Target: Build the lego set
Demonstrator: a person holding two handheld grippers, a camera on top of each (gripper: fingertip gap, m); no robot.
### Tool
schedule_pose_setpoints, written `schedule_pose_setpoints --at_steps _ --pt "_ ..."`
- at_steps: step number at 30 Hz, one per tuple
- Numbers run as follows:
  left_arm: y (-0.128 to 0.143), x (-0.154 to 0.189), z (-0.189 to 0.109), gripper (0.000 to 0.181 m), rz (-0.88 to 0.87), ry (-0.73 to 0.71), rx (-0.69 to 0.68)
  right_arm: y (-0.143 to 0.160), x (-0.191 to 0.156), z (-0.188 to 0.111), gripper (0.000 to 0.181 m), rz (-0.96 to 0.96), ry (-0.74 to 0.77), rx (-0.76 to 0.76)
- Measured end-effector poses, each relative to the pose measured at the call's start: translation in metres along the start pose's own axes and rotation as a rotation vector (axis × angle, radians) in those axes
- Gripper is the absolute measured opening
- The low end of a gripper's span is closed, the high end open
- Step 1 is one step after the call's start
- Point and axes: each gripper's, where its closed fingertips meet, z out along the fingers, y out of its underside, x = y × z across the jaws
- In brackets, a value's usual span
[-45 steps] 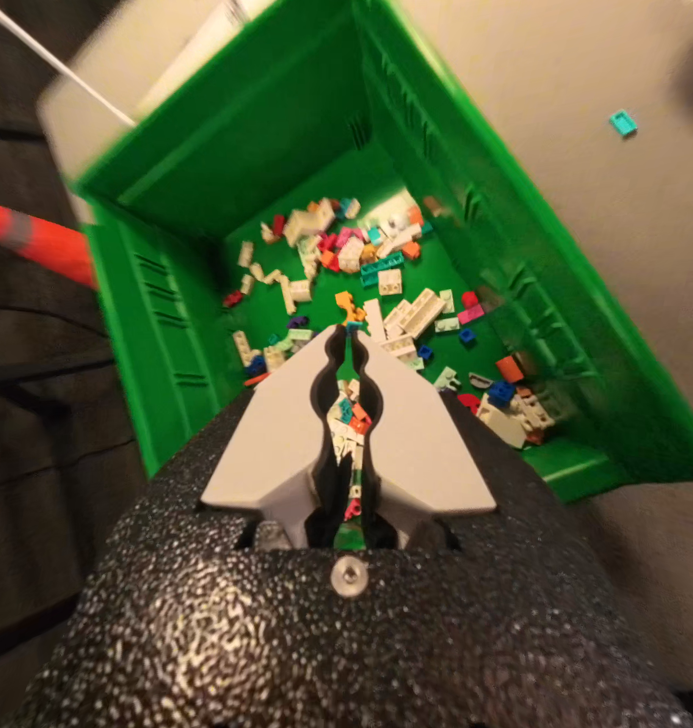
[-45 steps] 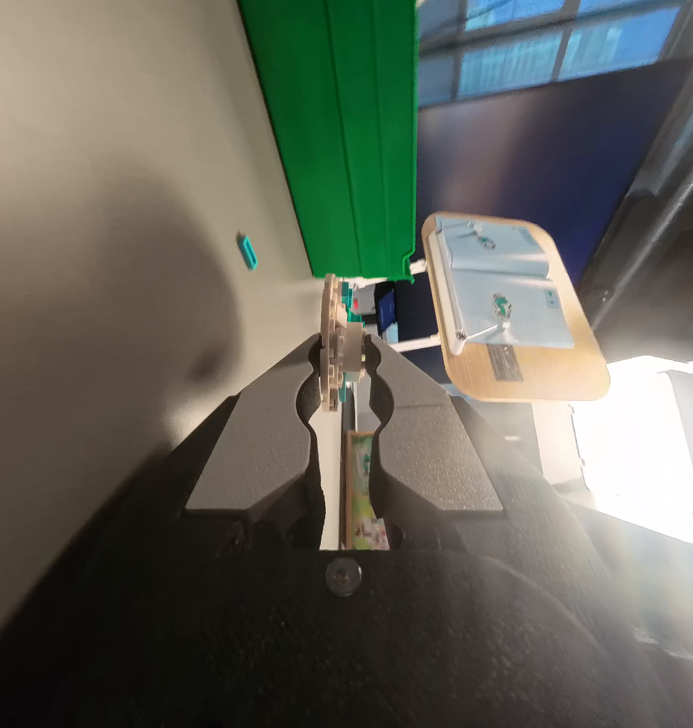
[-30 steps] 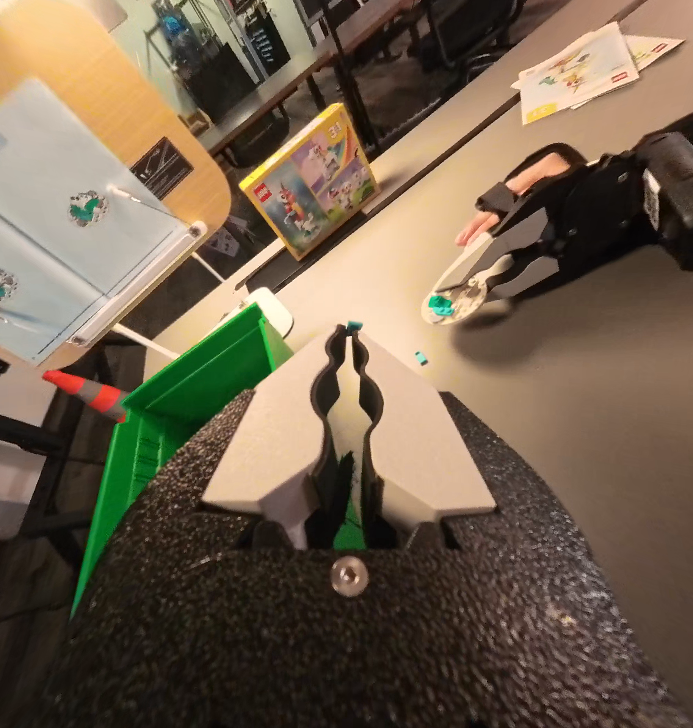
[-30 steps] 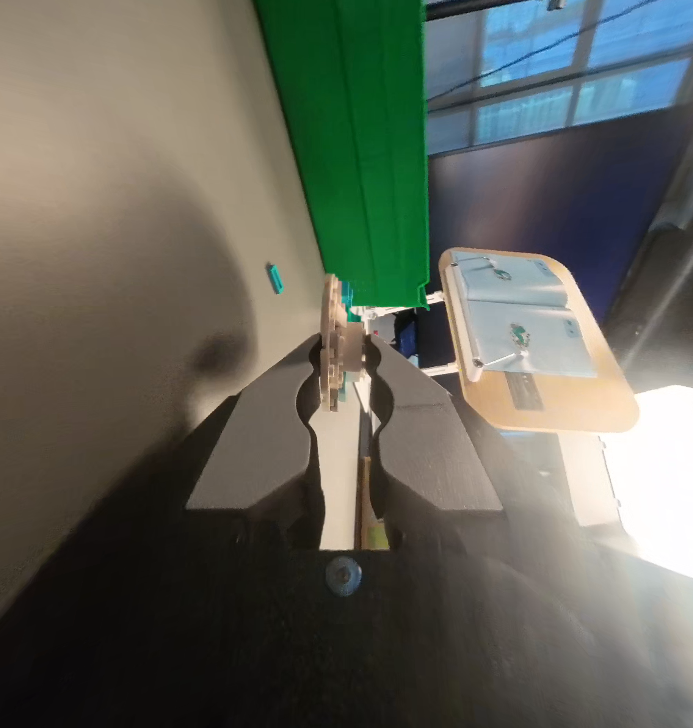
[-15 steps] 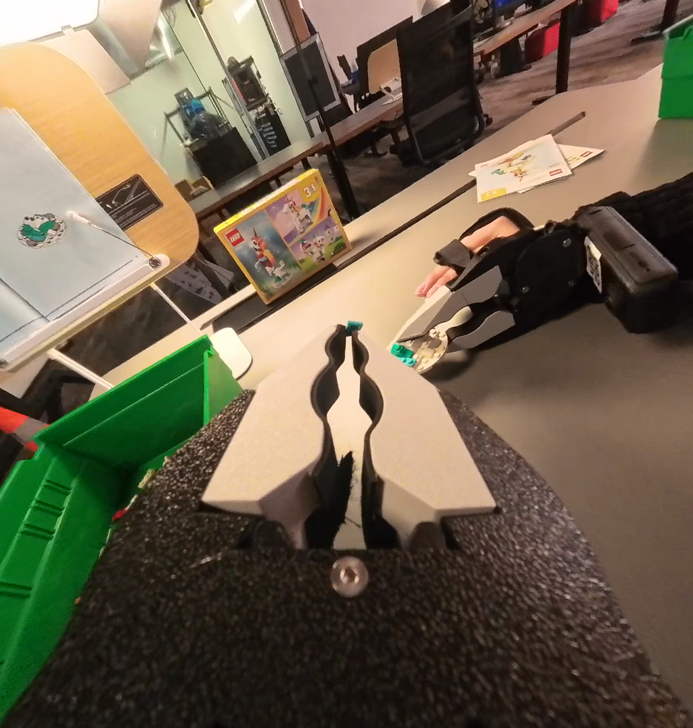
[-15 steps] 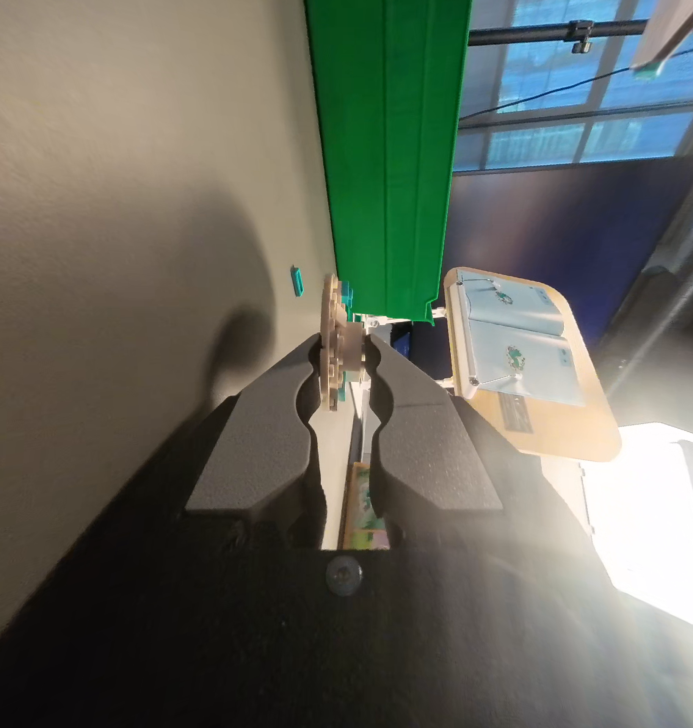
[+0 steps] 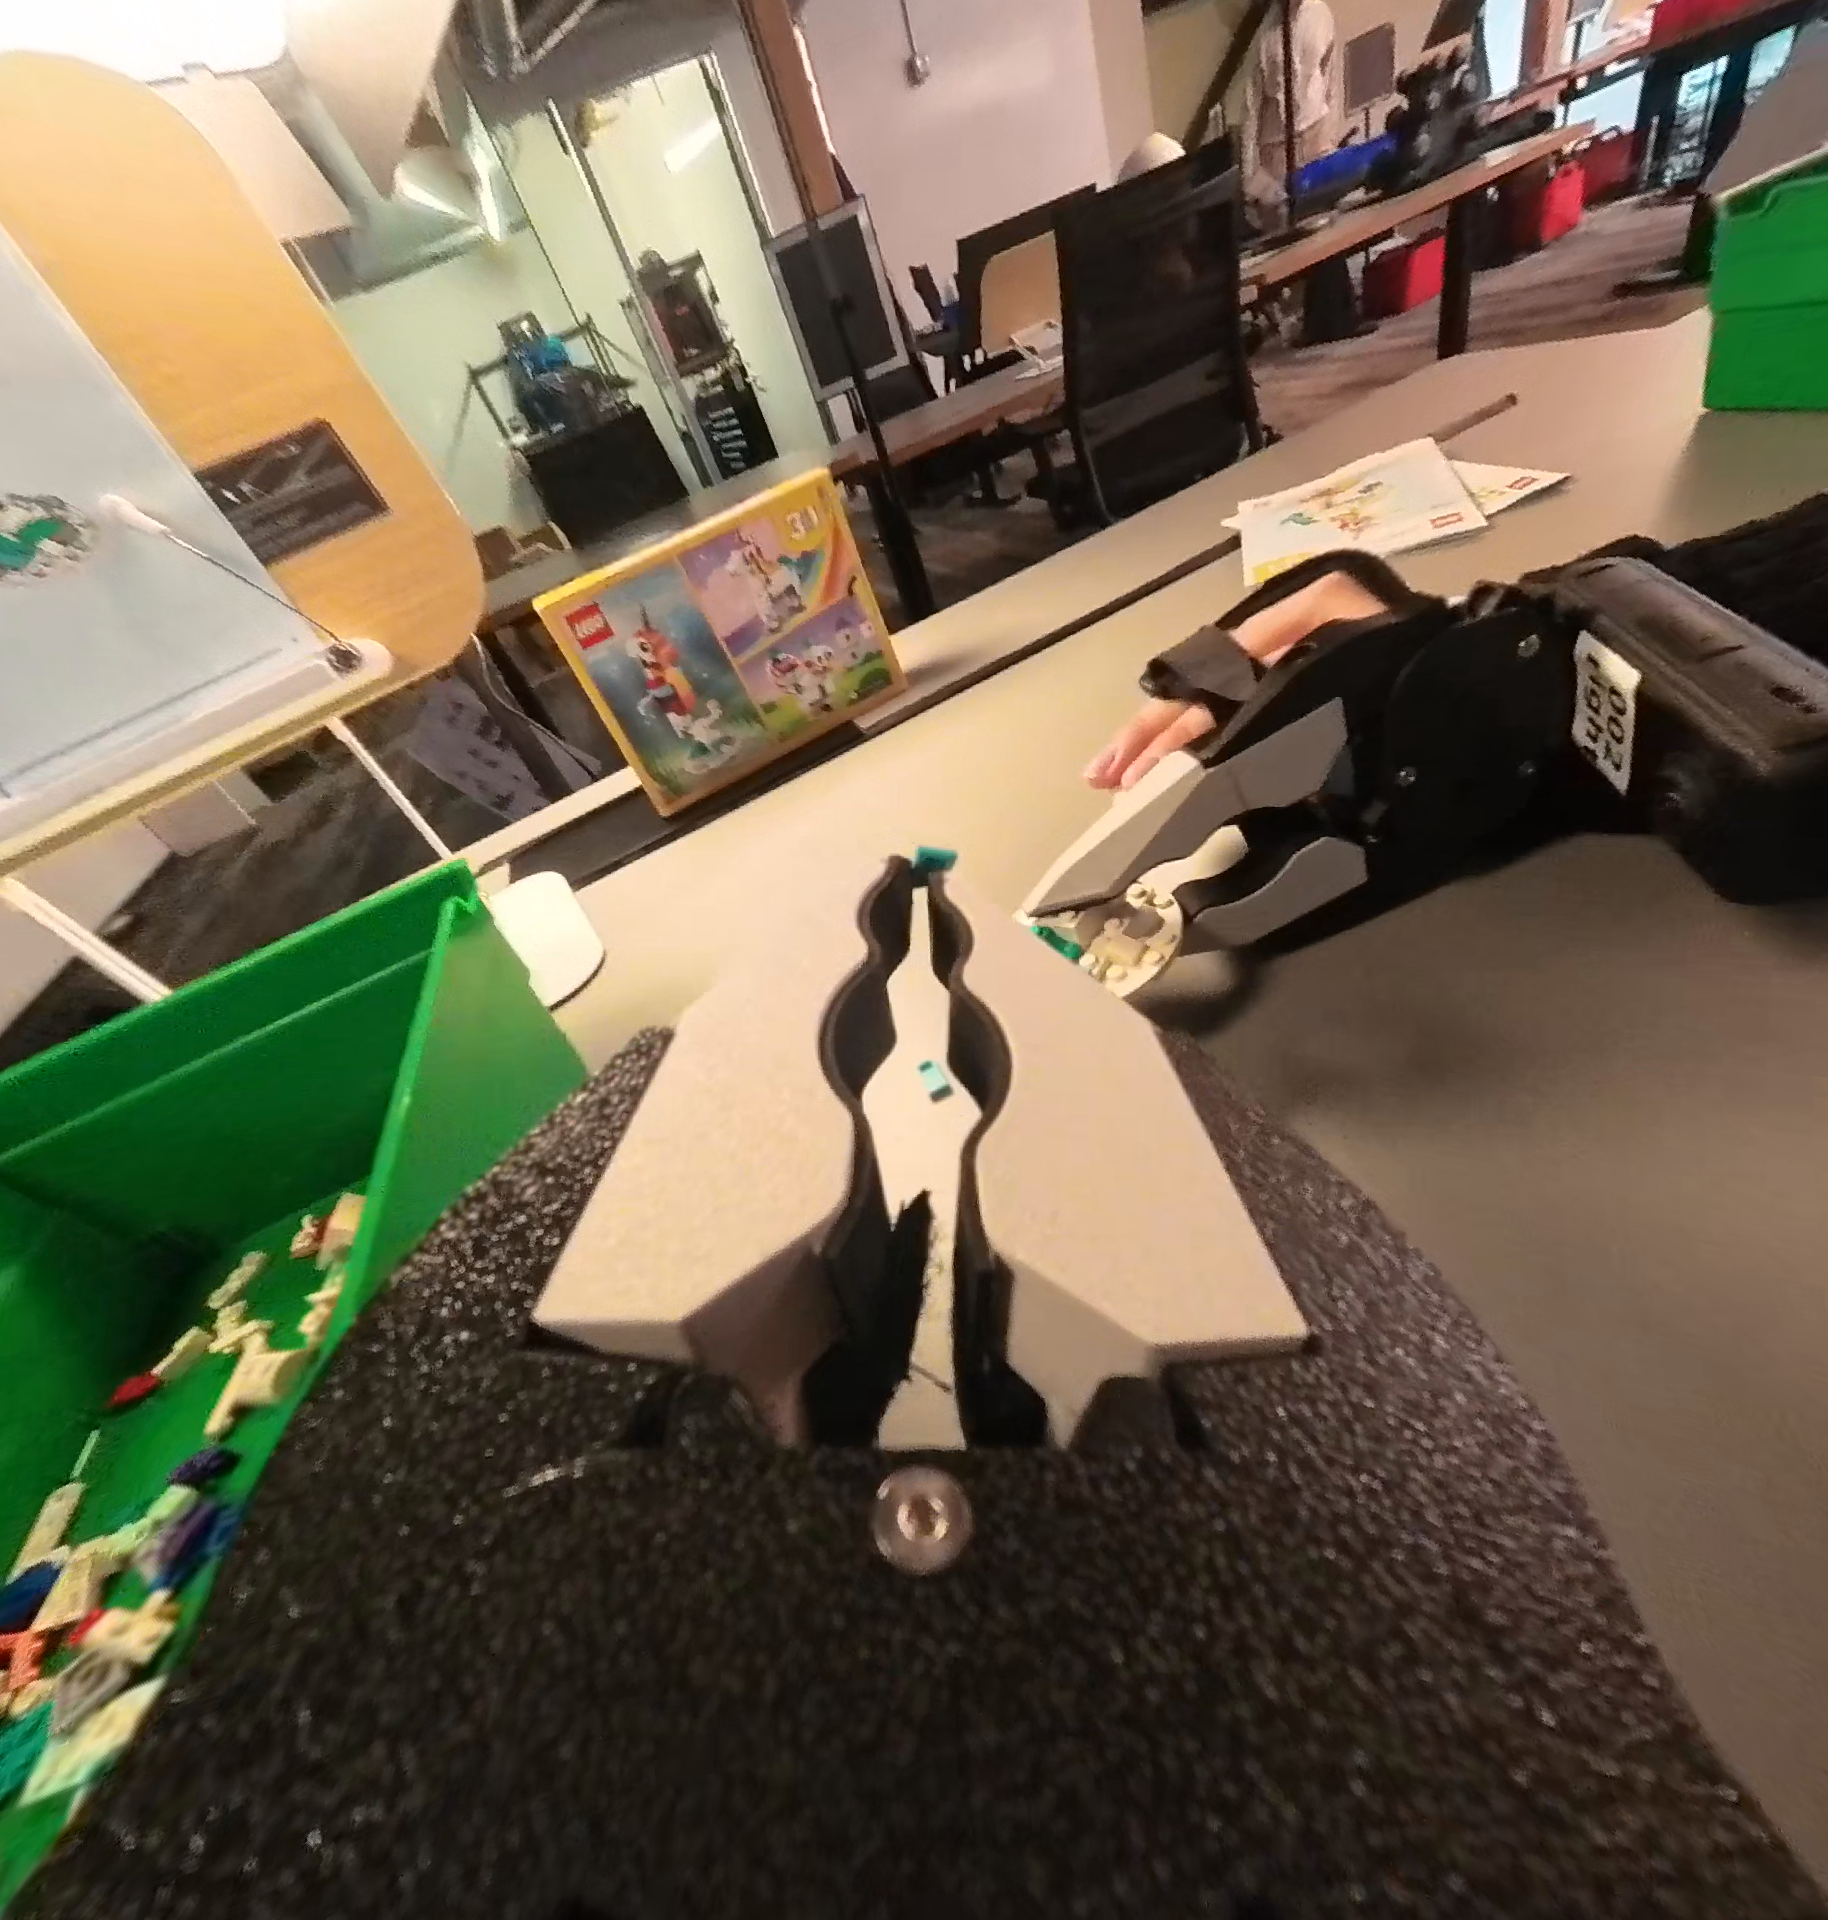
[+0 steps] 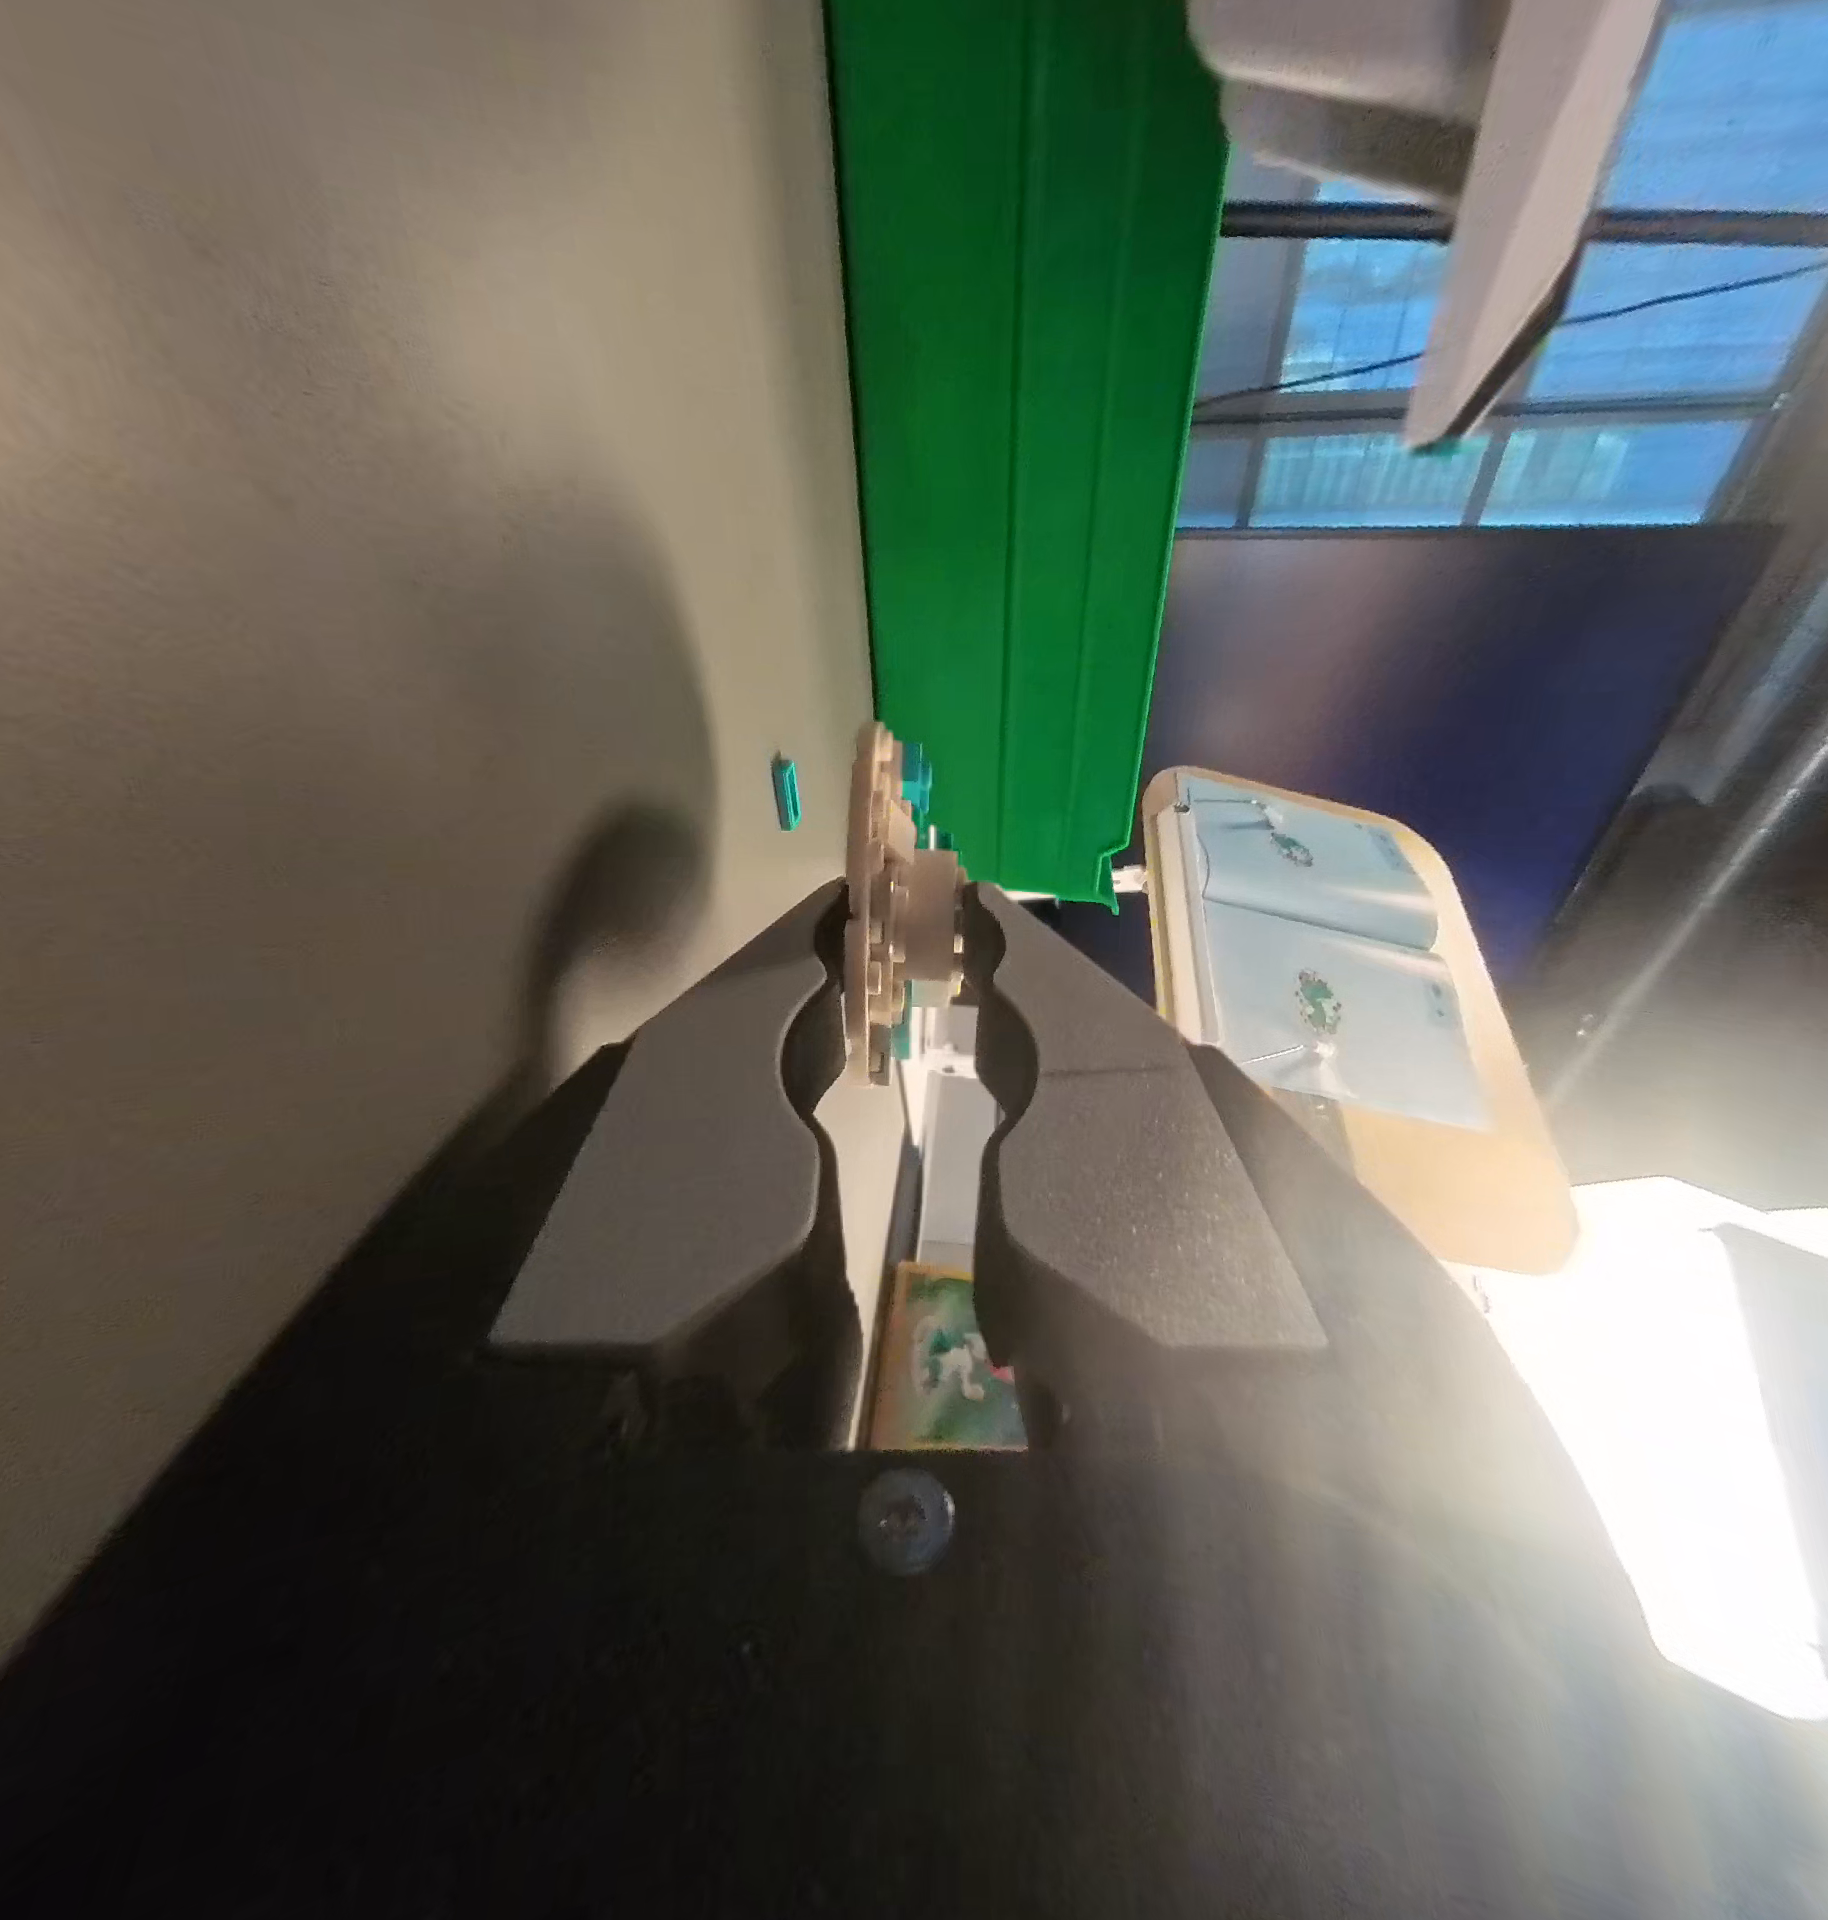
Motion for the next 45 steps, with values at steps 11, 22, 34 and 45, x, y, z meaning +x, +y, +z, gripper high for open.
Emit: schedule_pose_setpoints --at_steps 11,22,34,45 --pt "0.015 0.0 0.01 0.001 0.005 0.0 -0.005 -0.013 0.009 0.0 0.019 -0.05 0.052 0.039" --pt "0.034 -0.003 0.016 0.0 0.007 -0.005 -0.007 -0.013 0.01 0.002 0.018 -0.042 0.052 0.039" --pt "0.014 -0.009 0.008 0.0 0.023 -0.046 0.087 -0.009 0.01 0.004 0.018 -0.017 0.049 0.028" --pt "-0.009 -0.069 -0.022 0.0 0.118 -0.239 -0.026 -0.008 0.01 0.004 0.018 -0.002 0.048 0.023"
